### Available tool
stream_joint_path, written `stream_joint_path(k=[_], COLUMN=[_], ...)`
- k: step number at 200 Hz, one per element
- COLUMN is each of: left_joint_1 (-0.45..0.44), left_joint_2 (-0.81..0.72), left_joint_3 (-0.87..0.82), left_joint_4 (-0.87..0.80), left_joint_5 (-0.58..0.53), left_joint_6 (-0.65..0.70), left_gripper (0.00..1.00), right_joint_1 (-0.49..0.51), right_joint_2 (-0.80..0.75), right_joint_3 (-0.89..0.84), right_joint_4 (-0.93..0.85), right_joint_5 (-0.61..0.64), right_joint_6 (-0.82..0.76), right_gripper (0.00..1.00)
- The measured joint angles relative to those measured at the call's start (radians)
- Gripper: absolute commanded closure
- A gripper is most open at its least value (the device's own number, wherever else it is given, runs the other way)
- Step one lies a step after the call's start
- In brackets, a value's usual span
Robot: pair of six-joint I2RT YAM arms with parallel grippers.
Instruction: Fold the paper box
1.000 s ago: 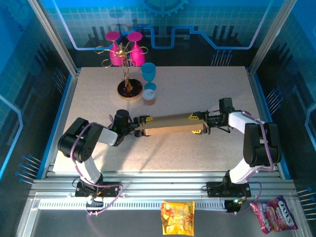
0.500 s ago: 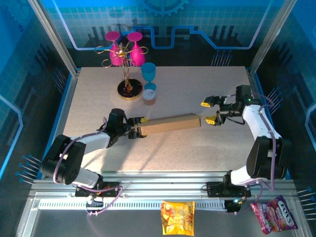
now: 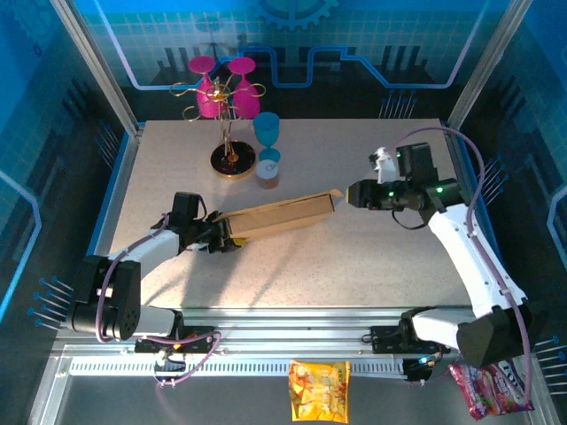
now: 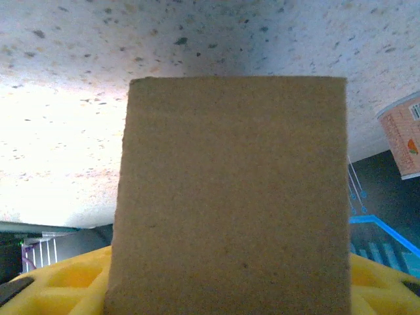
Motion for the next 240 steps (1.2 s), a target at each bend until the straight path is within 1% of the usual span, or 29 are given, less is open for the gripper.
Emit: stream_joint_path(k=[14,28,50,70,81,98,110,123,144,162,188,208,222,240], left_joint_1=[0.018,0.032,0.052,0.063,0.066,0.07,0.072,0.072,0.072,0.072,0.072,0.072,0.072,0.073], left_joint_2=[0.005,0.012,0.024,0.032,0.035,0.041,0.045,0.048,0.053,0.055,0.066,0.07,0.075,0.08], left_joint_3=[0.018,0.038,0.056,0.063,0.065,0.066,0.066,0.067,0.072,0.074,0.088,0.093,0.098,0.103], left_joint_4=[-0.043,-0.08,-0.119,-0.141,-0.145,-0.145,-0.145,-0.146,-0.149,-0.15,-0.158,-0.163,-0.168,-0.171], left_joint_5=[0.013,0.023,0.038,0.048,0.053,0.057,0.06,0.063,0.064,0.064,0.064,0.064,0.065,0.067], left_joint_6=[0.013,0.031,0.061,0.076,0.086,0.092,0.095,0.095,0.097,0.099,0.107,0.114,0.115,0.117], left_gripper=[0.56,0.56,0.55,0.55,0.55,0.55,0.55,0.55,0.55,0.55,0.55,0.54,0.54,0.54], right_joint_1=[0.045,0.064,0.092,0.128,0.143,0.156,0.16,0.161,0.161,0.163,0.167,0.174,0.176,0.183], right_joint_2=[0.007,0.044,0.158,0.25,0.284,0.316,0.336,0.358,0.371,0.371,0.371,0.37,0.37,0.37], right_joint_3=[-0.011,0.001,0.076,0.153,0.184,0.214,0.234,0.254,0.266,0.267,0.267,0.267,0.267,0.267], right_joint_4=[0.015,0.02,0.011,-0.004,-0.013,-0.026,-0.04,-0.055,-0.074,-0.085,-0.093,-0.095,-0.095,-0.094], right_joint_5=[0.041,0.076,0.134,0.179,0.198,0.22,0.232,0.237,0.245,0.246,0.245,0.243,0.245,0.252], right_joint_6=[-0.086,-0.161,-0.274,-0.343,-0.368,-0.402,-0.417,-0.426,-0.43,-0.429,-0.423,-0.417,-0.409,-0.387], right_gripper=[0.54,0.53,0.53,0.53,0.55,0.62,0.71,0.76,0.78,0.82,0.91,0.95,1.0,1.0])
